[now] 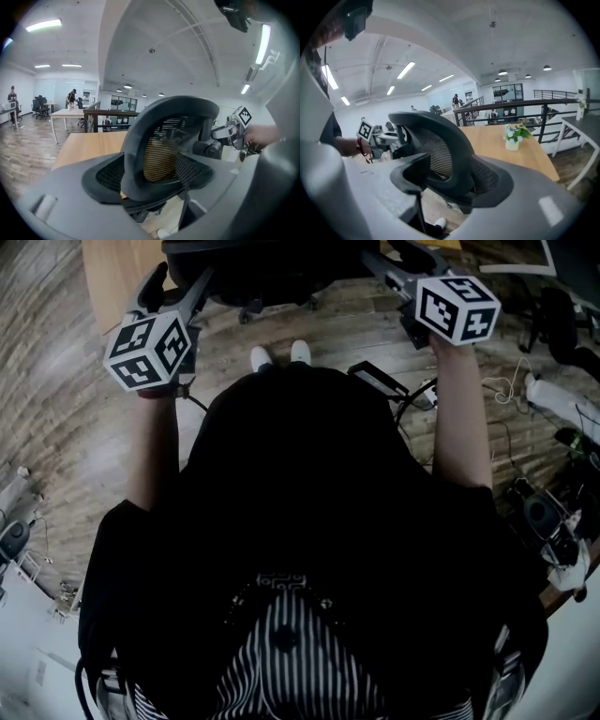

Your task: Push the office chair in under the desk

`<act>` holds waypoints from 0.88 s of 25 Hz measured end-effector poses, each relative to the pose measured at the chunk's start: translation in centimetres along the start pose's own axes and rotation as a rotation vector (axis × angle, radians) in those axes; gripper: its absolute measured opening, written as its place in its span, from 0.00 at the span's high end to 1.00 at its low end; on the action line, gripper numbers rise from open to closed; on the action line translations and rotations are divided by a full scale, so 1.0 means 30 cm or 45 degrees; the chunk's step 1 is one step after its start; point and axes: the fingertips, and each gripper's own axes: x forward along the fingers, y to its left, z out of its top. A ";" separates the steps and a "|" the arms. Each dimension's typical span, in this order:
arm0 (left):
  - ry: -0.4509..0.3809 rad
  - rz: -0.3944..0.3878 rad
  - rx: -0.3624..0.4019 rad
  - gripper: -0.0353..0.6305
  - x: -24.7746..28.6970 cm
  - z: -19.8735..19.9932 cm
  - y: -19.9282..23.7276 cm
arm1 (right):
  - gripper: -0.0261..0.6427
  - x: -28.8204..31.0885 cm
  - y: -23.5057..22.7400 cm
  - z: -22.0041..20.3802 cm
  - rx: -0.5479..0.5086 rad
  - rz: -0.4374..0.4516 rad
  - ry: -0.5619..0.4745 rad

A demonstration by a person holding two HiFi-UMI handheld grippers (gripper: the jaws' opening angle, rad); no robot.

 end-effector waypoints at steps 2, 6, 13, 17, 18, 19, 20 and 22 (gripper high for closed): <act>-0.045 -0.069 0.011 0.51 -0.066 0.007 -0.066 | 0.55 -0.081 0.056 -0.017 0.024 0.052 -0.054; -0.121 -0.276 0.070 0.85 -0.147 0.045 -0.217 | 0.84 -0.159 0.169 -0.100 -0.130 0.109 -0.009; -0.151 -0.476 0.169 0.94 -0.115 0.090 -0.413 | 0.96 -0.163 0.241 -0.079 -0.149 0.137 -0.089; -0.183 -0.511 0.136 0.94 -0.105 0.112 -0.432 | 0.96 -0.127 0.294 -0.042 -0.097 0.223 -0.141; -0.181 -0.523 0.133 0.94 -0.105 0.113 -0.435 | 0.96 -0.119 0.304 -0.035 -0.099 0.227 -0.143; -0.177 -0.534 0.141 0.94 -0.106 0.114 -0.441 | 0.96 -0.114 0.312 -0.031 -0.104 0.229 -0.143; -0.171 -0.545 0.154 0.94 -0.109 0.112 -0.454 | 0.96 -0.114 0.318 -0.030 -0.108 0.232 -0.141; -0.156 -0.562 0.187 0.94 -0.117 0.101 -0.498 | 0.96 -0.132 0.324 -0.041 -0.116 0.240 -0.134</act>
